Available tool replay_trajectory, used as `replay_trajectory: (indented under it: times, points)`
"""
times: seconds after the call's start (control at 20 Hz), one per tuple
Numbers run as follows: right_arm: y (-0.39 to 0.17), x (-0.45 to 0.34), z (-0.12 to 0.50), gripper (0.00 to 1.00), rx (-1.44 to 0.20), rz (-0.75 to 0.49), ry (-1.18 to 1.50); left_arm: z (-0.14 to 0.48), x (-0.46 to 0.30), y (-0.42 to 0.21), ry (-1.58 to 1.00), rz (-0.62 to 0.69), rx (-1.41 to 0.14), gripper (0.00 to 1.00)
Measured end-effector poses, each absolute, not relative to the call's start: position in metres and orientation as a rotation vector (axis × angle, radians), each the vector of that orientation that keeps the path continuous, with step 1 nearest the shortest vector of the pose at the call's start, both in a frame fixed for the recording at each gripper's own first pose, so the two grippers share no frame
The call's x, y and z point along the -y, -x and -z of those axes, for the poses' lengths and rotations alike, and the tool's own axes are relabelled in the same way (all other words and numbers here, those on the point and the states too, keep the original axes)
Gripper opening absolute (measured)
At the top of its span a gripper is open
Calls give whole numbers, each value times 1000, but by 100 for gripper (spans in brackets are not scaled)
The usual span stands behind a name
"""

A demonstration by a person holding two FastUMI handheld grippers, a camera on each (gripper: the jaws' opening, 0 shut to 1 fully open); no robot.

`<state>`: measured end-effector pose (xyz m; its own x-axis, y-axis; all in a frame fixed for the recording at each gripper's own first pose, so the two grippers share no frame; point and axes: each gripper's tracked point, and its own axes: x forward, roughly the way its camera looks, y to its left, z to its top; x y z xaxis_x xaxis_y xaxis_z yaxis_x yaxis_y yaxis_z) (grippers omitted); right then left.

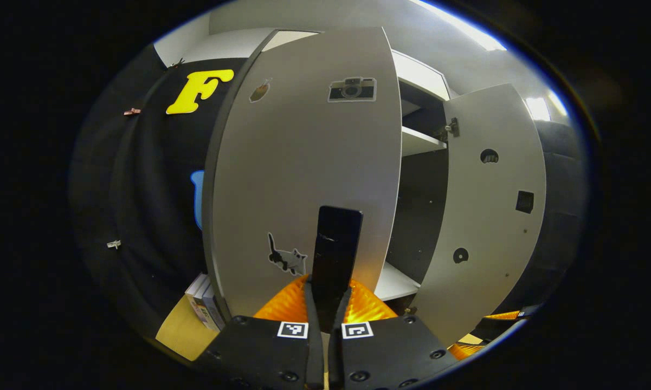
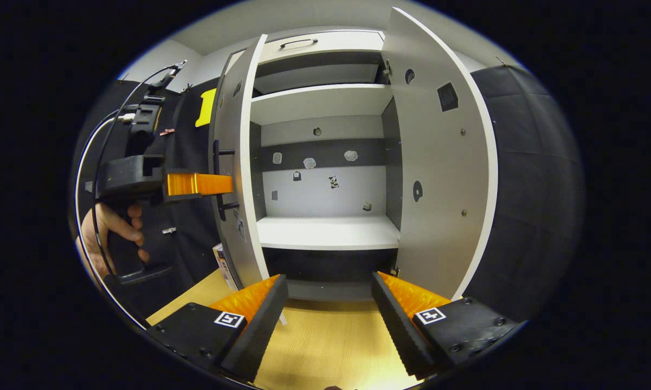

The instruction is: Open the right door of the double-door shoe cabinet with the right hand, and open the left door with the left hand.

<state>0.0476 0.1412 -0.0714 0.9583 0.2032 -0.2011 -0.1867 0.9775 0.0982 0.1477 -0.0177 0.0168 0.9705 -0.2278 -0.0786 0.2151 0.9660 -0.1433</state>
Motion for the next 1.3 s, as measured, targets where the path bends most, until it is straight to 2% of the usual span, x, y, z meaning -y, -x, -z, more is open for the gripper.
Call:
replay_trajectory:
  times: [0.45,0.75,0.9,1.1,1.2,1.3]
  points:
    - [-26,-158,74,98,-207,-147,-90,-17,-25,-112,109,235,-58,8]
    - [-25,-152,76,98,-205,-108,-94,-16,-69,-97,91,184,-52,8]
    - [-23,-157,78,98,-210,-115,-95,-17,-99,-93,58,129,-30,6]
    - [-21,-162,83,98,-222,-131,-82,-18,-160,-94,12,-11,-24,5]
    - [-20,-163,84,98,-227,-133,-89,-19,-150,-93,120,83,-29,5]
    - [-21,-167,83,98,-227,-133,-99,-17,-153,-93,136,80,-22,5]
